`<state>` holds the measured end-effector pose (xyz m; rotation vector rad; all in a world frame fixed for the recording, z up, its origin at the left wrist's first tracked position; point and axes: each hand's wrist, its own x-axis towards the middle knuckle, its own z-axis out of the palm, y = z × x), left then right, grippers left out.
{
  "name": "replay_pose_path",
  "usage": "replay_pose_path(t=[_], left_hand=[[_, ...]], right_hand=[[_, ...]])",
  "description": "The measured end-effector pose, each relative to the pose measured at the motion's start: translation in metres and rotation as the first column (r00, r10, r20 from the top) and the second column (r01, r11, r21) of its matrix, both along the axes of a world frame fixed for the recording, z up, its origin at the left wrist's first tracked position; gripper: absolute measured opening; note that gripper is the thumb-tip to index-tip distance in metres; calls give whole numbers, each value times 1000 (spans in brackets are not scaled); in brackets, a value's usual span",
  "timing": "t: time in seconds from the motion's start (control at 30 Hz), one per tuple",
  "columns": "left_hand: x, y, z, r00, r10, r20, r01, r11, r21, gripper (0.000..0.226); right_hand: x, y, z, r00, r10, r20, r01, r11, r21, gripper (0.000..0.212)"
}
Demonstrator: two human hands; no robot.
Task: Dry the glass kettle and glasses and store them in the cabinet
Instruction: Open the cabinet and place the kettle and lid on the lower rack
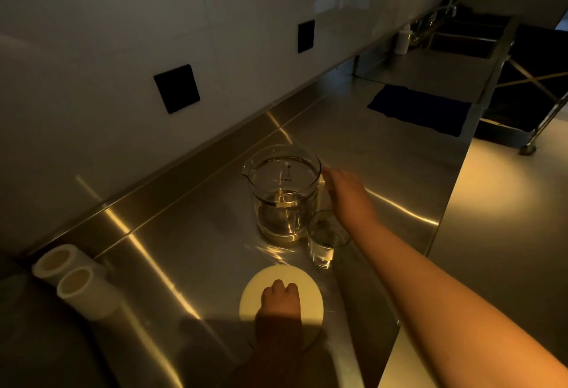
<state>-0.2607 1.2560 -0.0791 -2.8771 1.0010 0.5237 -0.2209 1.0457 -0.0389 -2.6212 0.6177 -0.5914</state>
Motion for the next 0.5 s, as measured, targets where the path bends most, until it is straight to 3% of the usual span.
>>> replay_pose_path(t=[0.13, 0.5], left_hand=[[4, 2, 4, 999, 27, 19, -25, 997, -80, 60], [11, 4, -8, 996, -35, -87, 37, 999, 16, 60]], right_hand=[[-4, -2, 0, 1000, -7, 3, 7, 1000, -15, 48], [-9, -3, 4, 998, -41, -43, 36, 994, -99, 50]])
